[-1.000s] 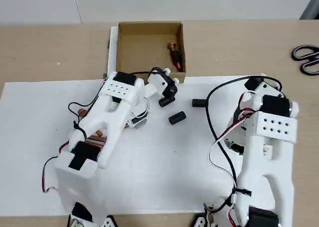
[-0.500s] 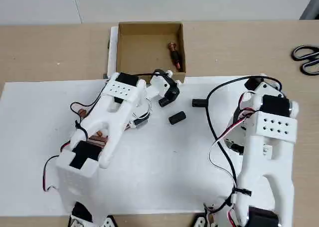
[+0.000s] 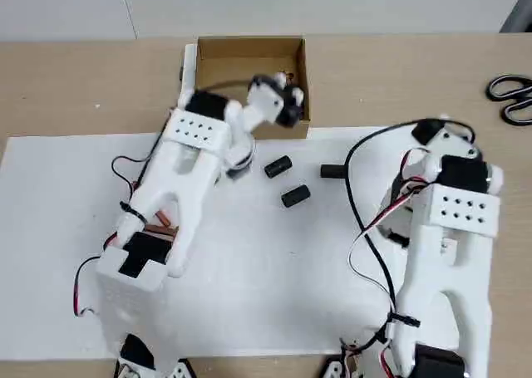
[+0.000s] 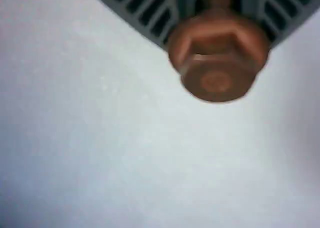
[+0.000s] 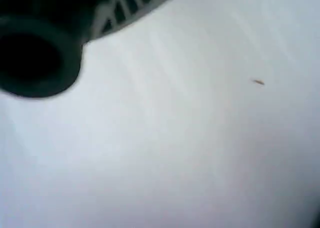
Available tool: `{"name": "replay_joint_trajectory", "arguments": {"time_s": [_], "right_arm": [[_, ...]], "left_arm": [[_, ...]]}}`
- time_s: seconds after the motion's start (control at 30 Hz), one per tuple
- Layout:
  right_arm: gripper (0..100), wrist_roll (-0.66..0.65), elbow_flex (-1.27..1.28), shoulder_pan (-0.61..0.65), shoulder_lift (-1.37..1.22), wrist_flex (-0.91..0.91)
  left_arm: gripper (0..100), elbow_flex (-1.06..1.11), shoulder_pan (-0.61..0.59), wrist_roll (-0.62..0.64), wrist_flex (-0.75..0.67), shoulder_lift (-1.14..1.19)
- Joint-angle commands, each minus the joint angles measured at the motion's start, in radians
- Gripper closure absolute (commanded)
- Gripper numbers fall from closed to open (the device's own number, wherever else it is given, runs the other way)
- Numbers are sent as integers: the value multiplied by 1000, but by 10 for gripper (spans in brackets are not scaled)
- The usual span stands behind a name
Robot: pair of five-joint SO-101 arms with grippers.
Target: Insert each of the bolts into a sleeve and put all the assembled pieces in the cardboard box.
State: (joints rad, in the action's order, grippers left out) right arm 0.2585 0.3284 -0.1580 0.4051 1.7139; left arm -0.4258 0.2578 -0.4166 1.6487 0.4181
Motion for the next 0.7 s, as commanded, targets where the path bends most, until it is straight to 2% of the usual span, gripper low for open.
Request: {"name": "replay_joint_trajectory", "arguments": {"time_s": [0.0,0.17,0.37,0.5,0.67], "right_arm": [[996,-9,-117,-1,33,15],[996,-68,-239,25,33,15],[996,-107,-359,110,44,19],[996,-110,-367,150,154,21],[996,-153,-308,191,305,25]], "left_arm": [[993,-226,2,58,84,-18],[993,-384,-12,132,106,-23],[993,-381,-9,158,106,-192],[993,-288,-9,169,106,-358],[993,-42,-17,230,106,-611]]}}
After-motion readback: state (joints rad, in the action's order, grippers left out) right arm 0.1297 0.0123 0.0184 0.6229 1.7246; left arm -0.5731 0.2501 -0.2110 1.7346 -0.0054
